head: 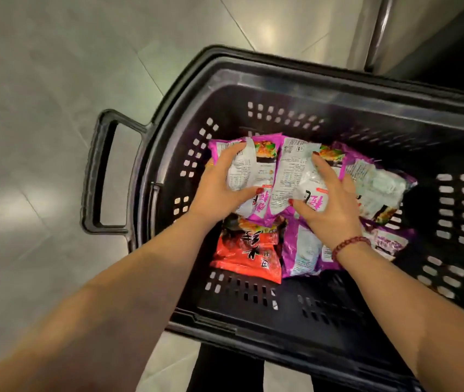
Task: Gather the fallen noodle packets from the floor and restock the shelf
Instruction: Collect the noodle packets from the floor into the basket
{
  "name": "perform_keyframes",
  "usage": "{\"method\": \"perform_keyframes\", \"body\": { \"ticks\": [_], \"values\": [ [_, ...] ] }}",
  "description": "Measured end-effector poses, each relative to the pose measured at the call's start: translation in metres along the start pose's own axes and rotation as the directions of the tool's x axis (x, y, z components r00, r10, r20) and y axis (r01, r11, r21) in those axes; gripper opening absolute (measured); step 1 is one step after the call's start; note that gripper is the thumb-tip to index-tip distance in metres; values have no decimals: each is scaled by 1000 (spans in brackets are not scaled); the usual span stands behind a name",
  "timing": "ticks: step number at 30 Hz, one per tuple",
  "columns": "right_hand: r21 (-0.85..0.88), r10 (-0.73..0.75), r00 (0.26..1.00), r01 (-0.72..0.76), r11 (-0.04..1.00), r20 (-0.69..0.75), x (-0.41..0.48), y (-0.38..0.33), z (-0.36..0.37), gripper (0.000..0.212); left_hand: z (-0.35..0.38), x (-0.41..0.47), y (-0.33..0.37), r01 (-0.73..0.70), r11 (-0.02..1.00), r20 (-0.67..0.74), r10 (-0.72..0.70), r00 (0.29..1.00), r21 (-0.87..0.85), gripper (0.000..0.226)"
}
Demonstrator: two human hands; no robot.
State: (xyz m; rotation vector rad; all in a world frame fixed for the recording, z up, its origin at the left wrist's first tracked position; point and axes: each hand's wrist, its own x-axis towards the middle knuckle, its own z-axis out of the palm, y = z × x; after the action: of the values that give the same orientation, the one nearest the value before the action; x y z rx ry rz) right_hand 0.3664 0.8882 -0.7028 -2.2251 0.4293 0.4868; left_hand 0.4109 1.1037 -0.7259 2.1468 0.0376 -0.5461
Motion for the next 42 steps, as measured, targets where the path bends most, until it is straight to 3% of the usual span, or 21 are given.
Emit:
{"method": "perform_keyframes", "body": {
  "ticks": [4, 9, 11, 13, 15, 18, 22, 27, 32, 38, 42],
  "values": [
    [-31, 26, 1000, -26, 999, -6, 5, 20, 24, 81, 12, 11, -14, 13, 994, 59, -19, 998, 107, 89],
    [-478, -32, 985, -52, 877, -167, -6, 13, 25, 77, 21, -13, -4, 80, 922, -115, -39, 993, 378, 88],
    [-508, -103, 979, -2, 861, -178, -10, 11, 21, 78, 24, -28, -2, -4, 816, -159, 117, 980, 579, 81],
    [-572, -227, 967, 120, 812, -120, -9, 16, 19, 78, 27, -32, -6, -107, 666, -87, 251, 964, 739, 73],
    [-632, -321, 946, 224, 742, -41, -1, 20, 18, 78, 28, -24, -10, -176, 563, -1, 300, 954, 808, 67],
    [-692, -330, 942, 278, 666, 60, 16, 30, 19, 80, 29, -9, -17, -227, 490, 99, 273, 957, 842, 65],
    [-690, -291, 952, 277, 669, 100, 18, 48, 30, 82, 33, -2, -31, -183, 526, 114, 161, 980, 830, 63],
    [-650, -213, 955, 296, 700, 206, 16, 32, 11, 80, 25, -5, -4, -169, 474, 153, 73, 986, 864, 64],
    [-519, -234, 954, 297, 801, 185, -21, -1, -47, 70, -4, -38, 60, -197, 652, 99, 184, 978, 732, 60],
    [-445, -161, 987, 139, 885, -13, -100, -73, -154, 62, -56, -97, 179, -331, 754, 150, 300, 942, 568, 48],
    [-355, -145, 969, 65, 933, -202, -175, -120, -224, 52, -87, -140, 268, -458, 735, 181, 428, 885, 500, 45]
  ]
}}
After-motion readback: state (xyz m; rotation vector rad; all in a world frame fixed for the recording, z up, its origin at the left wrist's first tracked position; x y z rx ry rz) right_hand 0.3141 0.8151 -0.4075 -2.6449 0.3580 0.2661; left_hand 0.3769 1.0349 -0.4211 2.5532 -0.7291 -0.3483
